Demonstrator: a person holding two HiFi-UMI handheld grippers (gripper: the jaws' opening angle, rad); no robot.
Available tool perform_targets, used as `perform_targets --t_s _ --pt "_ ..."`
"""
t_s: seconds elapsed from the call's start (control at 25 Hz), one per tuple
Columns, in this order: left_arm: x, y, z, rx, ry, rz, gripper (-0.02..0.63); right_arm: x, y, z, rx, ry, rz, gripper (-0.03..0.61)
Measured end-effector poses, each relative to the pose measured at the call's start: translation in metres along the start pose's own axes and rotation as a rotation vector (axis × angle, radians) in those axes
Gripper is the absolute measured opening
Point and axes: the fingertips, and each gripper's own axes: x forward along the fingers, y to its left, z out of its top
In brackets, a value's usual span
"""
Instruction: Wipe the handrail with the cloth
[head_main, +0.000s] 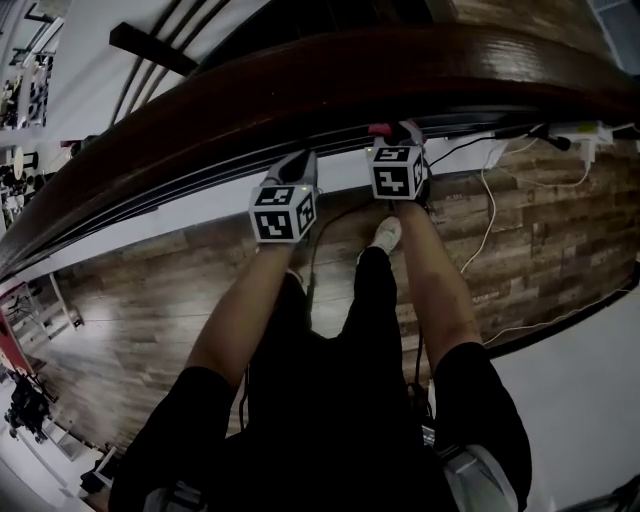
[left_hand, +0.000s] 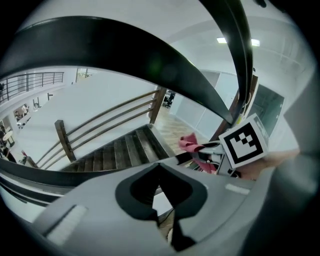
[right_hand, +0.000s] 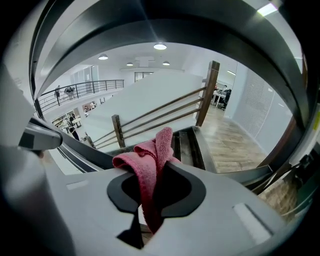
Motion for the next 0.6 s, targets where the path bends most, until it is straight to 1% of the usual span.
perform_targets --t_s 0.44,0.6 --pt "-0.021 0.045 -0.008 -0.071 -0.008 0.064 0.000 0.006 0.040 0.001 -0.036 0.020 0.010 0.051" --pt "-0.031 0.066 -0.012 -0.100 -0.008 0.085 0.000 0.009 0.060 0.004 -0.075 0.029 0.031 0.051"
